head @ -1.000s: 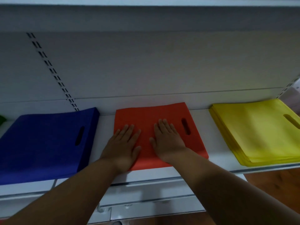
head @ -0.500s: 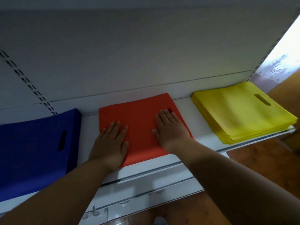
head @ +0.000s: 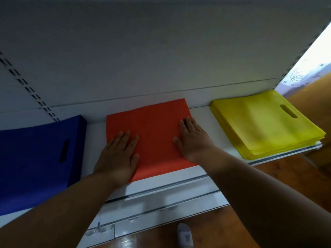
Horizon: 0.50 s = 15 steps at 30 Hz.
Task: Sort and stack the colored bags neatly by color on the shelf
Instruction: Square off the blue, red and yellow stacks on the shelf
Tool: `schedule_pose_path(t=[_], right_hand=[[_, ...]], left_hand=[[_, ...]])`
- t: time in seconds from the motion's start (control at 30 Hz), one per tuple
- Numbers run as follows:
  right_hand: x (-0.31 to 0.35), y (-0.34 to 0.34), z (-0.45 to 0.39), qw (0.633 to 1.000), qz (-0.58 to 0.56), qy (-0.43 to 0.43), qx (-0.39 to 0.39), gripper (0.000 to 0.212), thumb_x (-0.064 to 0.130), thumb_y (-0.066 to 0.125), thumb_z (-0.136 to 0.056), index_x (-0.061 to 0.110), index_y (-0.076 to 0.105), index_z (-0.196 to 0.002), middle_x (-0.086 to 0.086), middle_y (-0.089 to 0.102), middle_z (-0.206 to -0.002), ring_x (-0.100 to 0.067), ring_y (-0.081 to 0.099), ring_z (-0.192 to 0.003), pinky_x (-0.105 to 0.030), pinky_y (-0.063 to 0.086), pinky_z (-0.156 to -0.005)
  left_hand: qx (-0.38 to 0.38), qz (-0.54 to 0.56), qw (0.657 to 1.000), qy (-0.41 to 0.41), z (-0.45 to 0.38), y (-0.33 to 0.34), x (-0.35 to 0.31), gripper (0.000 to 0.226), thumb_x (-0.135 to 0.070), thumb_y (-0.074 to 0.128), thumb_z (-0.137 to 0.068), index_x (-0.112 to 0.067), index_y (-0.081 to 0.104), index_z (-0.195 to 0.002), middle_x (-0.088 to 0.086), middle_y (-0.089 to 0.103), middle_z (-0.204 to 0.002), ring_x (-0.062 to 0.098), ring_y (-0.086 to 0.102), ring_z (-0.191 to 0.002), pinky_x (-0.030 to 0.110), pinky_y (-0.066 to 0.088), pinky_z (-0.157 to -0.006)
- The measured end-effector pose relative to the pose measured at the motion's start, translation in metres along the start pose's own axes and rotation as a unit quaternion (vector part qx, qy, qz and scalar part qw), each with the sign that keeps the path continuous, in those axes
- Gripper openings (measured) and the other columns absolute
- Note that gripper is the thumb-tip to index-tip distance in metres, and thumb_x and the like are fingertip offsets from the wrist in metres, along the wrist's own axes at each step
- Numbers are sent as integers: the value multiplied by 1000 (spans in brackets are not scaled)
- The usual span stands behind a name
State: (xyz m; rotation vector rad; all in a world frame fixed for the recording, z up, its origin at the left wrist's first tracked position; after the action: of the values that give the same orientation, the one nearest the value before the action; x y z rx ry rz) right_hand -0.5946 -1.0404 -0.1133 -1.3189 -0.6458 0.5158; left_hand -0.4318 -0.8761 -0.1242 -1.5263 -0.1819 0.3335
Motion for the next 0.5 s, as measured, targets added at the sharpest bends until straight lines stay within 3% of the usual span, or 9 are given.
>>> schedule_pose_path(t=[0.13,0.5], right_hand=[[-5,2,-1,999,-13,-18,32,78,61,26,-98,18,-2,-157,-8,-9,-164,-22,-11,-150,-37,2,-123],[-4,-2,2,999,-30,-31,-8,77,65,18,-96,22,-3,-157,-7,-7,-164,-20,-12,-150,-36,-2,-123]], left_hand=[[4,0,1000,0,3,0,-1,80,-61,-6,-85,-27,6,-156,1,0,-164,20,-3,-151,34,-4,-121],[56,-30,998,-23,-3,5,1,84,-63,-16,-77,-31,-10,-154,-1,-12,-163,19,-12,-150,34,-5,-122]])
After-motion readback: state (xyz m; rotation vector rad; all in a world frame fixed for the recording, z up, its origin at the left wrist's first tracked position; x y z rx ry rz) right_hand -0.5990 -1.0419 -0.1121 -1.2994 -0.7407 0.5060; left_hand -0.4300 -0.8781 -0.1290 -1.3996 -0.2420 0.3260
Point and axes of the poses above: each hand's wrist, its own z-axis away from the middle knuckle, its own y-axis out of the palm, x = y × z, the point moved 10 cm from there along -z, towards the middle knuckle
